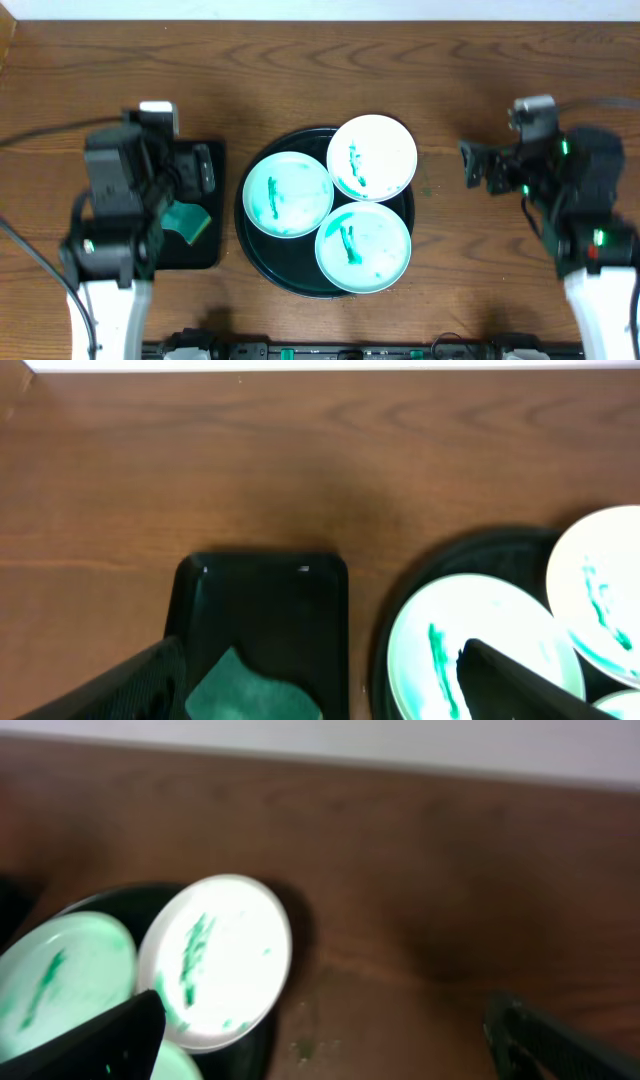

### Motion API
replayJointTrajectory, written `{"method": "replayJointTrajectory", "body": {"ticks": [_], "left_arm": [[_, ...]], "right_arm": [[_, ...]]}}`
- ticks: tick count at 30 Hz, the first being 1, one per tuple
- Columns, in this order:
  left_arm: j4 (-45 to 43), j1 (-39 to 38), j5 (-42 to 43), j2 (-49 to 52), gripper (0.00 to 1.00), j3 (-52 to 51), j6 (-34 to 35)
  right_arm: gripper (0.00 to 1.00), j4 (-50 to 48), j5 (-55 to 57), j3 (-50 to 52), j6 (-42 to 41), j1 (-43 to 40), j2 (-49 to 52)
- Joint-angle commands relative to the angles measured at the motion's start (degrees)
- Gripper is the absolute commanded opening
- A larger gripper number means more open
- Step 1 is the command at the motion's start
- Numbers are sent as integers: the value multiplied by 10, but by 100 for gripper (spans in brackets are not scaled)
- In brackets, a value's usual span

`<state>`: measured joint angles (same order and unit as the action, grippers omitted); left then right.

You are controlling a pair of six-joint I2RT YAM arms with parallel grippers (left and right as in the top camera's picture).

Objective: Clean dirty plates on tray and stack at the side
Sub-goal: 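Move the right gripper to the rim of the upper-right white plate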

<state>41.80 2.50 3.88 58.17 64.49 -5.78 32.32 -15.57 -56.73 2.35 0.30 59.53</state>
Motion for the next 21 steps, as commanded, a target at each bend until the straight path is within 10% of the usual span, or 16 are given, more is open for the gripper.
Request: {"method": "replayJointTrajectory", "body": {"ticks": [1,14,21], "left_arm": [[72,-1,16,72,87,99,5],[130,-1,17,161,87,141,5],[130,-1,17,166,87,141,5]], "right_arm": [[99,80,-63,-94,-6,4,92],[99,94,-282,-137,-46,15,201],[89,10,-163,-150,-195,143,286]]}}
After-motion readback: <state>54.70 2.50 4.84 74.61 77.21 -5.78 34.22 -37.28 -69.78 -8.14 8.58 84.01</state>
